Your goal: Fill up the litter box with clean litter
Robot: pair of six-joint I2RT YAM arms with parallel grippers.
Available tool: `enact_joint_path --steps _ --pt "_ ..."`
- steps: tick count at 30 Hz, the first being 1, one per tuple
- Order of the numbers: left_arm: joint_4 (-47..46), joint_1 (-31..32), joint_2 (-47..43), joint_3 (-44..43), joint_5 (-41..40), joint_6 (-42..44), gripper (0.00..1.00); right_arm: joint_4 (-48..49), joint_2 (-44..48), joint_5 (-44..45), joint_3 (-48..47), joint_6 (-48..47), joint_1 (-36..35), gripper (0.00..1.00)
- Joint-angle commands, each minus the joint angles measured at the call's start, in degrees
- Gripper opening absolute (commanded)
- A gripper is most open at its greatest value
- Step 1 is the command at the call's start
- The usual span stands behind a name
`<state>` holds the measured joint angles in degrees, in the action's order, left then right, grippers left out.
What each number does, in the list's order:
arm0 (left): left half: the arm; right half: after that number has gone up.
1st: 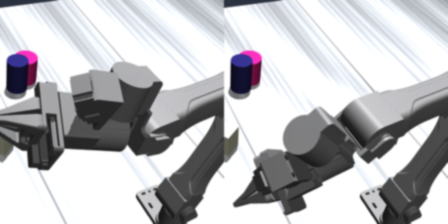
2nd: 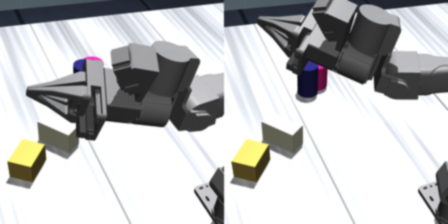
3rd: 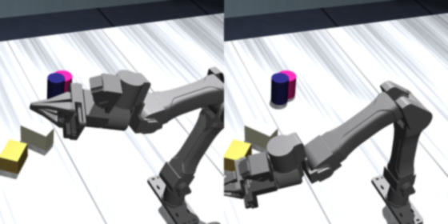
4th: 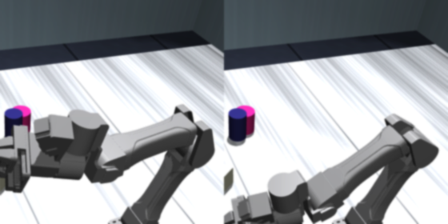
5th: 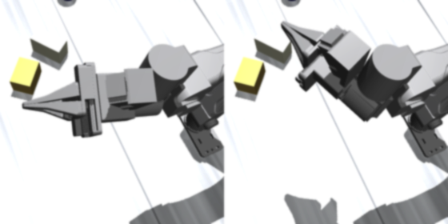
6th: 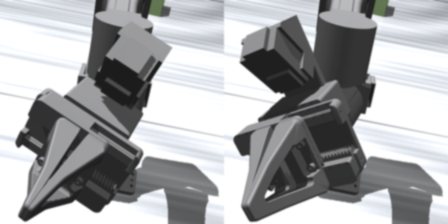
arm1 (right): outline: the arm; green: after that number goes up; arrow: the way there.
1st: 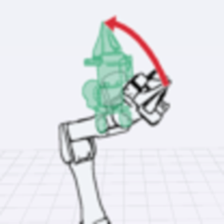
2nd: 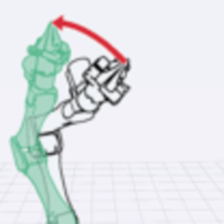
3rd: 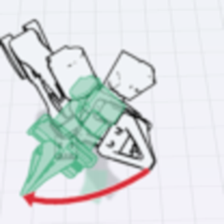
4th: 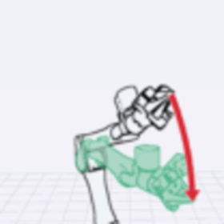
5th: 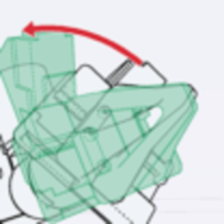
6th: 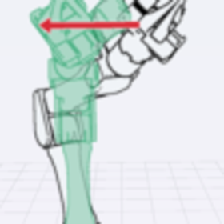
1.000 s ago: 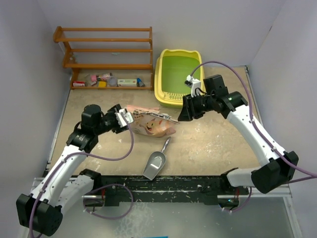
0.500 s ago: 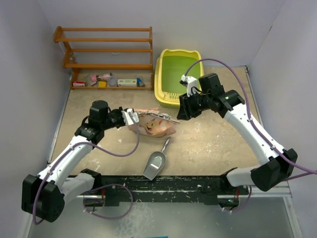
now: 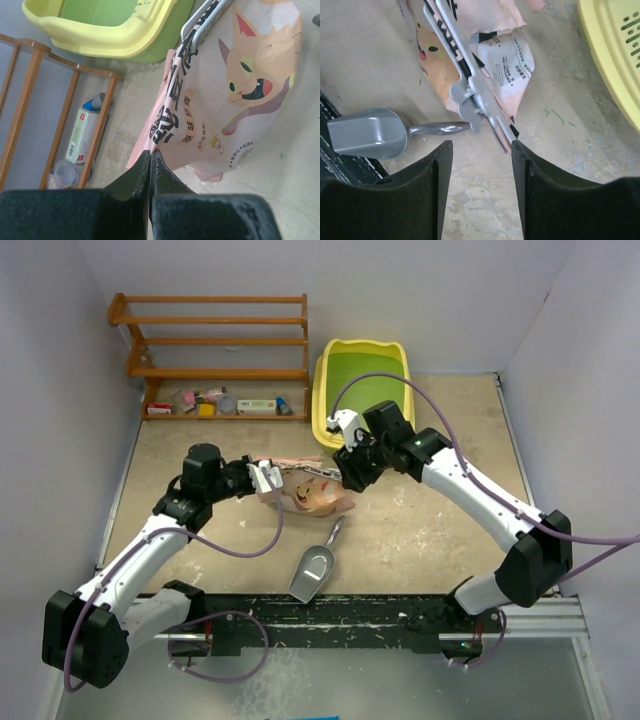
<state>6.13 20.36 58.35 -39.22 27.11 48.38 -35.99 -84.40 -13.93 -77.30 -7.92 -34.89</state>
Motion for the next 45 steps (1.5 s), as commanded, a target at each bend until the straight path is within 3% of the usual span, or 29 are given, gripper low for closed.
enact_joint_path --steps 1,20,26,34,40,44,45 --pt "-6.30 0.81 0.14 0.76 0.49 -2.60 0.00 6.23 2.21 0.28 1.75 -3.97 -0.13 0.54" --pt "-6.13 0.78 0.47 0.46 1.17 -3.82 0.00 10.93 -2.29 -3.80 1.16 -1.97 -1.24 0.53" --pt "-6.13 0.80 0.59 0.42 1.22 -3.91 0.00 11.20 -3.22 -3.97 0.87 -1.41 -1.40 0.42" --pt "-6.04 0.74 0.56 0.31 1.48 -3.93 0.00 10.11 -4.15 -3.22 0.95 -1.61 -1.46 0.45" --pt "-5.87 0.75 0.69 0.20 1.93 -4.04 0.00 12.48 -3.09 -1.04 2.52 -0.51 -1.48 0.23" --pt "-5.83 0.75 0.97 0.03 2.37 -4.26 0.00 14.26 -1.59 1.19 4.06 0.37 -1.49 0.00" --pt "-5.80 0.78 1.04 0.02 2.39 -4.32 0.00 14.85 -1.10 2.20 4.53 0.63 -1.48 0.00"
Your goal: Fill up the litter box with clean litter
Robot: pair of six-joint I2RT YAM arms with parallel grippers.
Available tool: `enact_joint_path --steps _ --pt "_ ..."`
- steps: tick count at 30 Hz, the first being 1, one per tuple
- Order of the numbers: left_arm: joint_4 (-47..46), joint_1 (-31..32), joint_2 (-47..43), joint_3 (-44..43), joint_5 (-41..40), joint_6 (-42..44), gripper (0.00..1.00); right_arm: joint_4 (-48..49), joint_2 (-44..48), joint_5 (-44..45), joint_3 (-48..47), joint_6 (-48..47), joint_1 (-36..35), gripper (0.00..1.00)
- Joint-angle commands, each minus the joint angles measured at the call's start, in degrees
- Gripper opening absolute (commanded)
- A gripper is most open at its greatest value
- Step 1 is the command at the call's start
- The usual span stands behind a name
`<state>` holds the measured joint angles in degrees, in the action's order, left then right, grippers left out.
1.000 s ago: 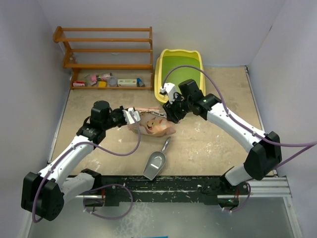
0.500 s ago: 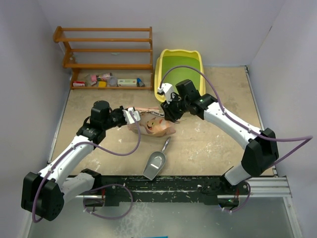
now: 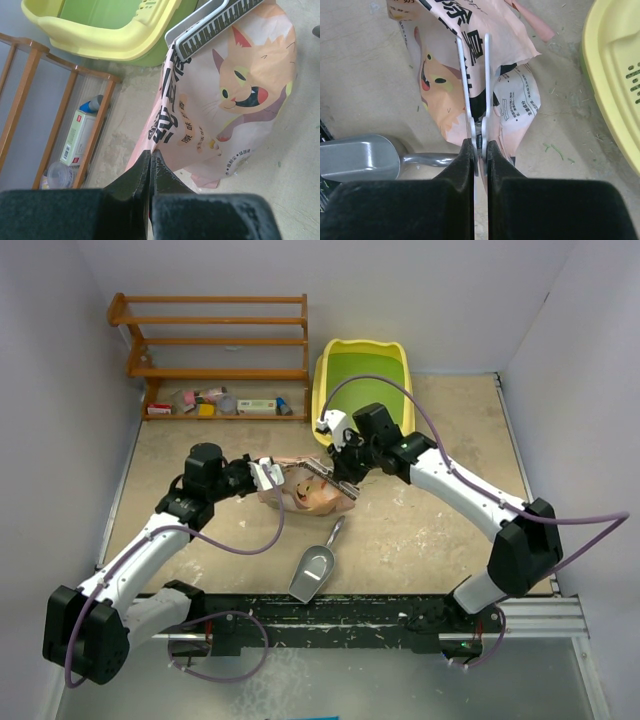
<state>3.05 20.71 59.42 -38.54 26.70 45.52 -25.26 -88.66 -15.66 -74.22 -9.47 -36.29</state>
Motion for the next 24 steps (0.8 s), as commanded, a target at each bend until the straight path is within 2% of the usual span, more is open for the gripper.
enact_joint_path --steps 1,8,13,15,19,24 --pt "-2.74 0.43 -0.01 -0.65 2.76 -1.48 0.00 4.62 3.72 4.94 2.15 2.44 -0.09 0.00" --pt "-3.42 0.45 -1.04 -0.74 2.96 -3.28 0.00 2.96 11.11 10.07 4.65 5.91 -0.08 0.00" --pt "-4.45 0.50 -2.22 -0.64 2.87 -5.18 0.00 -1.71 18.49 26.26 4.78 10.45 1.64 0.00" --pt "-4.92 0.55 -2.45 -0.61 2.55 -6.19 0.00 -4.04 19.88 30.77 5.71 13.37 6.39 0.00" --pt "-5.59 0.48 -2.55 -0.87 1.98 -7.62 0.00 -5.23 19.99 22.91 9.34 19.92 24.86 0.00" --pt "-5.84 0.54 -3.17 -1.18 1.00 -9.04 0.00 -4.66 14.25 23.38 10.52 24.27 35.43 0.00"
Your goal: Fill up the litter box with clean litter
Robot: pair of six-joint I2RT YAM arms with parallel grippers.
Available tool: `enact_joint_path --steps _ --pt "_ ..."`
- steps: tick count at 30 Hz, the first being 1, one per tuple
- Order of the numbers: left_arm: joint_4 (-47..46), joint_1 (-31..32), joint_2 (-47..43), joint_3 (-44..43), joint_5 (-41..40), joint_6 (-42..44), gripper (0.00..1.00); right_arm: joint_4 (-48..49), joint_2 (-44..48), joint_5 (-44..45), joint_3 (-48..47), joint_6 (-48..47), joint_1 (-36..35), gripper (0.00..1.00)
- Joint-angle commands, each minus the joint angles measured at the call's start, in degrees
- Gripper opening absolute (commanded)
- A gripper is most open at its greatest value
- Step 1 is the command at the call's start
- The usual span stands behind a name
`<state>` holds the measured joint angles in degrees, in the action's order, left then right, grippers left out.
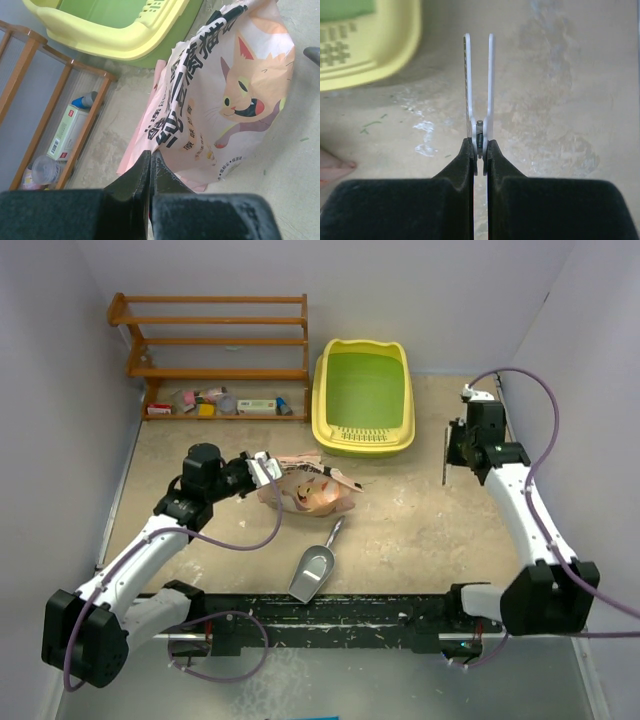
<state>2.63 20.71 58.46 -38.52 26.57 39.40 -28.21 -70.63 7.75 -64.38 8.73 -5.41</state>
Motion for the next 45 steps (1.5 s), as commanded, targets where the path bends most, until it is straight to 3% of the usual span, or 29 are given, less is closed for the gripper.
enact_joint_path --steps 1,3,10,11,13,15,17,22,25,29,33,41,45 --pt "-5.52 0.49 -2.39 -1.21 0.85 -3.31 0.00 -0.86 -4.97 -0.81 0.93 6.94 5.93 0.00" --pt "-5.64 0.48 -2.86 -1.29 0.22 -4.32 0.00 0.74 -6.96 -0.77 1.38 8.08 8.08 0.00" --pt "-5.88 0.51 -2.24 -2.34 0.34 -7.53 0.15 4.49 -15.82 3.31 0.59 9.03 13.28 0.00" --pt "-5.85 0.51 -2.07 -2.57 0.28 -7.94 0.19 4.77 -17.54 3.47 0.28 9.18 13.92 0.00" --pt "-6.36 0.47 -2.03 -2.89 -0.71 -9.78 0.39 5.69 -19.57 3.63 -0.01 9.79 15.49 0.00" --pt "-7.39 0.53 -2.30 -2.92 -1.70 -12.44 0.48 6.50 -21.33 3.89 -0.32 10.26 16.16 0.00" --pt "-8.69 0.49 -2.61 -2.99 -4.48 -16.54 0.56 6.71 -23.09 4.60 -0.90 10.57 16.74 0.00" --pt "-7.80 0.43 -2.09 -6.44 -17.87 -30.75 0.61 7.15 -25.83 4.97 -2.04 10.90 17.60 0.00" --pt "-4.29 0.18 0.91 -10.02 -21.69 -36.41 0.73 6.81 -26.80 4.85 -2.39 11.12 17.96 0.03" --pt "2.58 -0.26 6.74 -16.16 -22.03 -41.10 0.76 6.76 -26.65 4.08 -2.34 11.14 18.15 0.26" --pt "10.34 -0.78 13.29 -22.99 -17.28 -43.50 0.75 6.61 -25.78 4.11 -2.24 11.30 18.15 0.39" --pt "11.37 -2.27 14.13 -23.90 -13.32 -47.15 0.75 5.72 -19.45 2.10 -1.54 12.08 18.15 0.45" --pt "14.19 -3.83 15.44 -24.92 -7.97 -50.20 0.74 5.62 -11.59 -3.96 0.15 10.98 17.84 0.46"
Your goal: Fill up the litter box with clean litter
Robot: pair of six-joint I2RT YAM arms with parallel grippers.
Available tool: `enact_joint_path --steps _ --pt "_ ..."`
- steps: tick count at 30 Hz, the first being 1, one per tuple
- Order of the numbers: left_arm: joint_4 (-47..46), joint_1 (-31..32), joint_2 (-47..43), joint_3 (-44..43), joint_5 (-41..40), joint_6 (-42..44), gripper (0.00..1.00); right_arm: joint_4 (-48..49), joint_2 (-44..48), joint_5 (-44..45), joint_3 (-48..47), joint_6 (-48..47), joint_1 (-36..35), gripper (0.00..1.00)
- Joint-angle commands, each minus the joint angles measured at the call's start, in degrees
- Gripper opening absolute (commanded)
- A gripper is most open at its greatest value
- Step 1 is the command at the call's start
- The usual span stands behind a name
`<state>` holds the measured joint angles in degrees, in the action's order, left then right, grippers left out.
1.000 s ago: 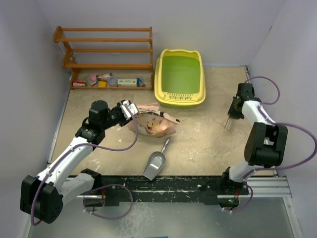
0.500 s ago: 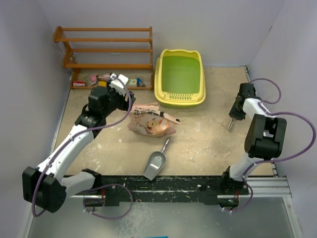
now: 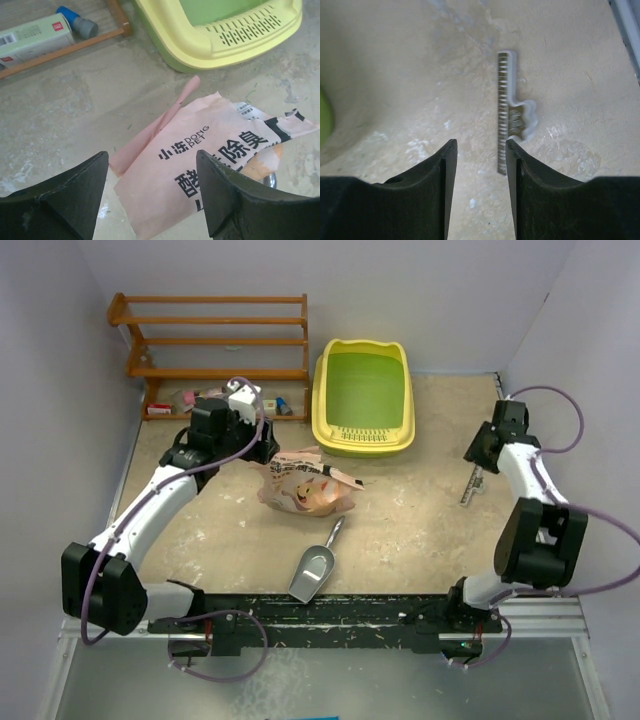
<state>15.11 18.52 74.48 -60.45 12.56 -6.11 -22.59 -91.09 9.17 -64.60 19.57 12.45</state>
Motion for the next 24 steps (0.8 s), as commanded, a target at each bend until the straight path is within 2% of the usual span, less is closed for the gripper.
enact_joint_path --steps 1,4,7,12,18,20,24 --pt "3.30 -2.34 0.14 -3.39 7.16 -6.11 0.73 -0.67 10.91 -6.78 0.83 -0.08 -0.19 0.46" --pt "8.15 -5.39 2.35 -3.48 10.91 -11.78 0.68 -3.58 16.42 -8.90 1.65 -1.33 -1.87 0.46" --pt "12.18 -8.92 2.19 -2.48 18.00 -17.58 0.67 -6.92 20.85 -8.24 1.66 -3.00 -5.05 0.46" --pt "13.30 -9.81 -4.72 1.12 16.46 -23.06 0.70 -7.93 26.52 -8.46 3.65 -2.90 -10.83 0.47" --pt "5.16 -9.85 -5.14 5.76 21.59 -27.22 0.69 -7.07 26.80 -16.73 6.43 -3.44 -14.36 0.45" --pt "0.64 -9.83 -4.56 7.52 21.45 -28.88 0.68 -6.72 26.85 -18.30 8.03 -3.17 -15.48 0.44" --pt "-0.57 -9.82 -1.25 6.60 20.08 -28.06 0.66 -6.18 29.70 -18.67 10.73 -2.93 -16.53 0.44"
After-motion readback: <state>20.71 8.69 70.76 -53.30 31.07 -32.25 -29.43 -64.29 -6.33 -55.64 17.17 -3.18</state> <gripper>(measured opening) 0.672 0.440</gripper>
